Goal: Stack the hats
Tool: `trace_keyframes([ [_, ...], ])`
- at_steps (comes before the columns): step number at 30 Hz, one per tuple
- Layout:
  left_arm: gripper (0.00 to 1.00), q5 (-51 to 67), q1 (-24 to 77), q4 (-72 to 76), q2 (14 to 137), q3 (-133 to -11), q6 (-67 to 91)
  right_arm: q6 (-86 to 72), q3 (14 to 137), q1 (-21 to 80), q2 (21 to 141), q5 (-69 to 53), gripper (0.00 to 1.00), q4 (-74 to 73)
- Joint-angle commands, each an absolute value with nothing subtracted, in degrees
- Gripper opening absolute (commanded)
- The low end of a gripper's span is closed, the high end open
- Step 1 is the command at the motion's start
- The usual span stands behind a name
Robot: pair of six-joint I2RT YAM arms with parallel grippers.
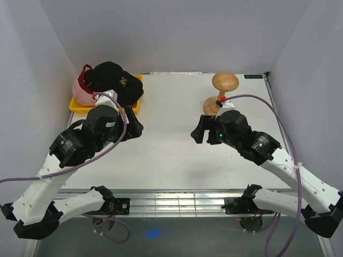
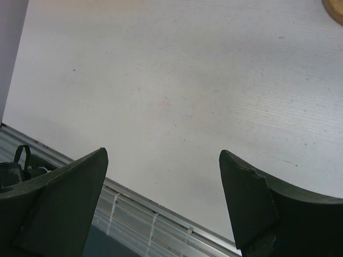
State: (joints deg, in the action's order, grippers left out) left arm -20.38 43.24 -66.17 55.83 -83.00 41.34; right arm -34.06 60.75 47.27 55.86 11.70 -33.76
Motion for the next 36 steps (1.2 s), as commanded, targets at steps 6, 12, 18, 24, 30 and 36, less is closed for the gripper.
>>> trace_keyframes([
  [6,0.98,-20.5,43.4,-65.3,55.1,-85.2,39.9,-32.6,62.8,47.1,53.9,13.3,0.89,-32.4],
  [12,0.98,-21.8,43.3,-66.0,56.5,-86.0,40.9,-31.9,62.8,47.1,54.0,12.3,0.89,-32.3],
  [18,0.98,-25.4,43.4,-65.4,60.2,-89.3,40.9,-30.0,64.7,47.1,56.2,10.6,0.89,-32.0],
  [24,0.97,-36.0,33.8,-64.9,78.4,-102.5,33.3,-25.6,71.9,44.7,64.0,4.0,0.89,-32.0],
  [30,0.93,-31.4,15.9,-57.5,93.6,-113.0,29.4,-24.7,75.4,42.0,69.6,-5.6,0.89,-30.6],
  [36,0.93,-32.8,8.7,-52.2,106.0,-121.1,29.8,-24.4,76.0,41.3,72.2,-9.5,0.89,-29.1],
])
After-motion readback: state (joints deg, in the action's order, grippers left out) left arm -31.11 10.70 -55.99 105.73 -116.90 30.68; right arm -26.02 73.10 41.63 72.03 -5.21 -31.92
